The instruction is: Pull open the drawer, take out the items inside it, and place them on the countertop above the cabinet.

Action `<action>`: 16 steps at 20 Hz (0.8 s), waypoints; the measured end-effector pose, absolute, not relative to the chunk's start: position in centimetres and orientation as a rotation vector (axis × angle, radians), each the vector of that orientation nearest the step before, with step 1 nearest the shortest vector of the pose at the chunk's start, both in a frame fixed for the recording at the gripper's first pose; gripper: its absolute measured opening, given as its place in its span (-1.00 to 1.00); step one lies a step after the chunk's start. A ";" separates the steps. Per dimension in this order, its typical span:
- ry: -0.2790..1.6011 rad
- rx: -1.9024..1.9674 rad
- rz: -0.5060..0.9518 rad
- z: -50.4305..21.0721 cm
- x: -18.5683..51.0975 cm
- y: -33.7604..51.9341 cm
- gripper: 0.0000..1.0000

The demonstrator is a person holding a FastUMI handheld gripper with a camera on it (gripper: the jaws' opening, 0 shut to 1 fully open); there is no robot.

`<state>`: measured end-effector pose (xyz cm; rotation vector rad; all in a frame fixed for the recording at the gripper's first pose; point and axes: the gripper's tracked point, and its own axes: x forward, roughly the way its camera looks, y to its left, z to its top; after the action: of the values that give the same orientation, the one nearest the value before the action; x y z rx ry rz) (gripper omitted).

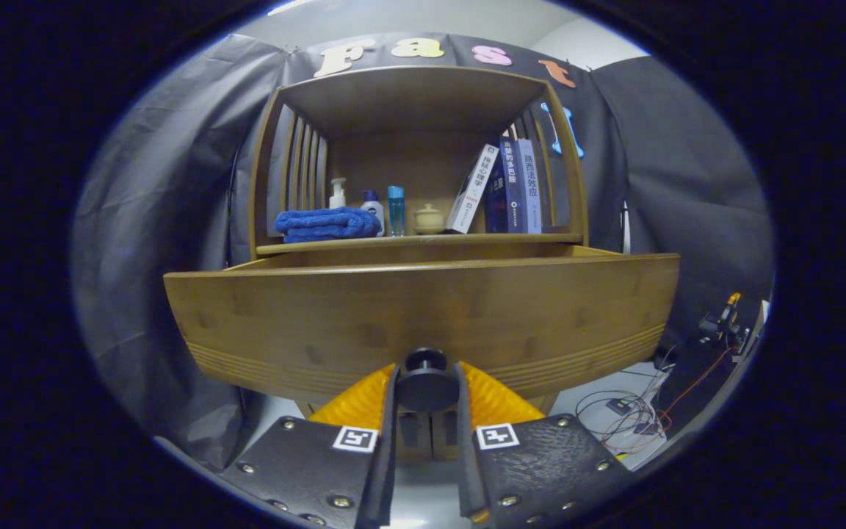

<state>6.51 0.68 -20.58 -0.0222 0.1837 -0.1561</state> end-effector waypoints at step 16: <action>0.052 0.016 -0.126 -13.2 6.6 1.8 0.03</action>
<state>6.65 1.80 -13.23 0.0162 0.0517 -0.1262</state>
